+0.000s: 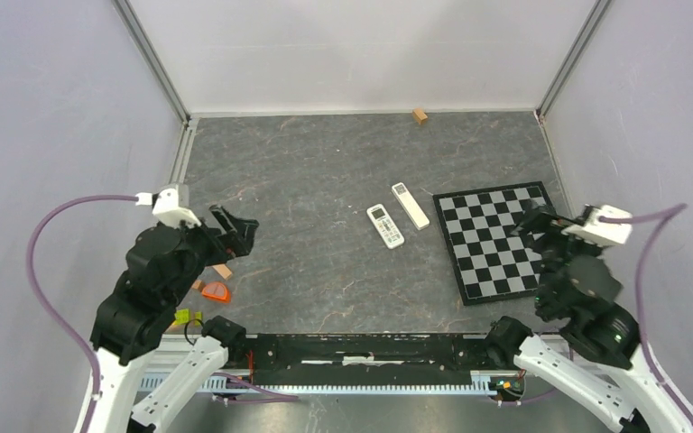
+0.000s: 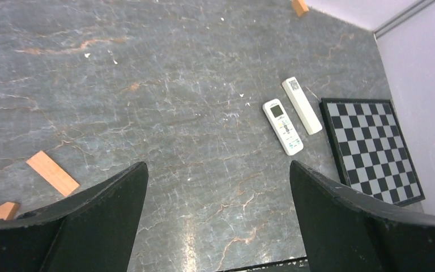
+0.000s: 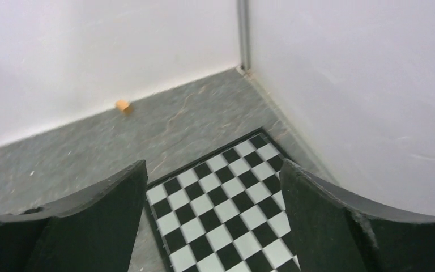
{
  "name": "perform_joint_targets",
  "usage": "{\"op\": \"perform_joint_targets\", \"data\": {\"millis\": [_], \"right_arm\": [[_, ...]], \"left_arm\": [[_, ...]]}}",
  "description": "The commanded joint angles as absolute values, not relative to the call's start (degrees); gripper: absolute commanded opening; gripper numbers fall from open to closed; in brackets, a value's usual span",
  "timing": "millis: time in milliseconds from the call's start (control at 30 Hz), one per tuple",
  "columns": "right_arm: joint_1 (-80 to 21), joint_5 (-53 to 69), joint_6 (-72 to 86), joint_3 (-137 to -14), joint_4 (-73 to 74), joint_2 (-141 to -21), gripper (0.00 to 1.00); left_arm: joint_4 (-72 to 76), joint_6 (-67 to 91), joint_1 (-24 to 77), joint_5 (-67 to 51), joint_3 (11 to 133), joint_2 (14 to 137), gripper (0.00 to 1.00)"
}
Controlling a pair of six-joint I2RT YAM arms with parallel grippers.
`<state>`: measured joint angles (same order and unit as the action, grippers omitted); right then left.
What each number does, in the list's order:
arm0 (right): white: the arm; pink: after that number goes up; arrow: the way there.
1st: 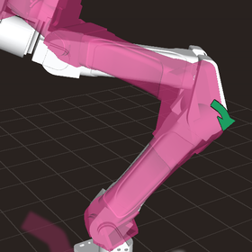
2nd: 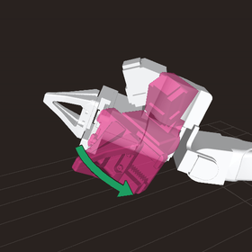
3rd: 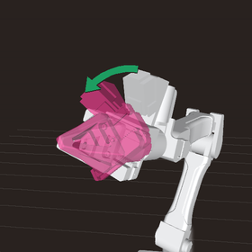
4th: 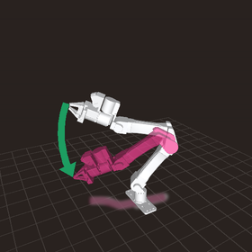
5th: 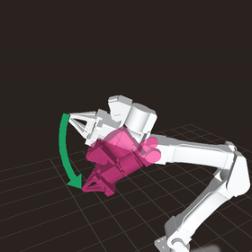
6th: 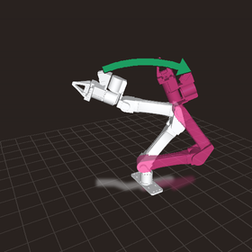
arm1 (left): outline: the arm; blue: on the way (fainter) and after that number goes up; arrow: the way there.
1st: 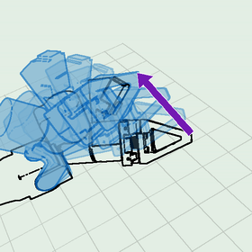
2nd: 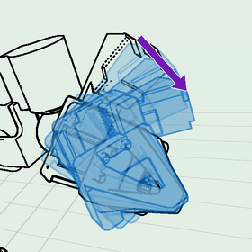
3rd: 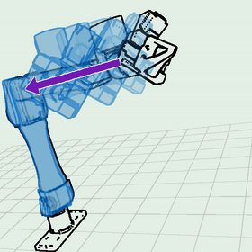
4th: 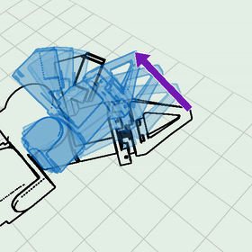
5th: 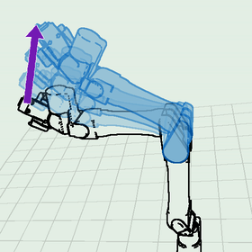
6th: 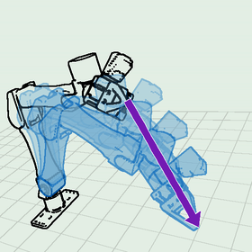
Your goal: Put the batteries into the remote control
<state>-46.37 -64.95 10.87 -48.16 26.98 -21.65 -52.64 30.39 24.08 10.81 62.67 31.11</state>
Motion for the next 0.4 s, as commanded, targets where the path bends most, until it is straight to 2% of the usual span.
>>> {"op": "perform_joint_targets", "data": {"millis": [0,367], "right_arm": [[-46.3,-73.0,1.0,-53.3,24.5,-18.0,0.97],[-46.3,-76.0,-4.9,-57.2,20.6,-15.2,0.98]], "left_arm": [[-55.8,27.4,23.8,15.3,65.9,28.7,1.0],[-58.3,26.0,23.8,15.4,69.0,27.4,1.0]]}}
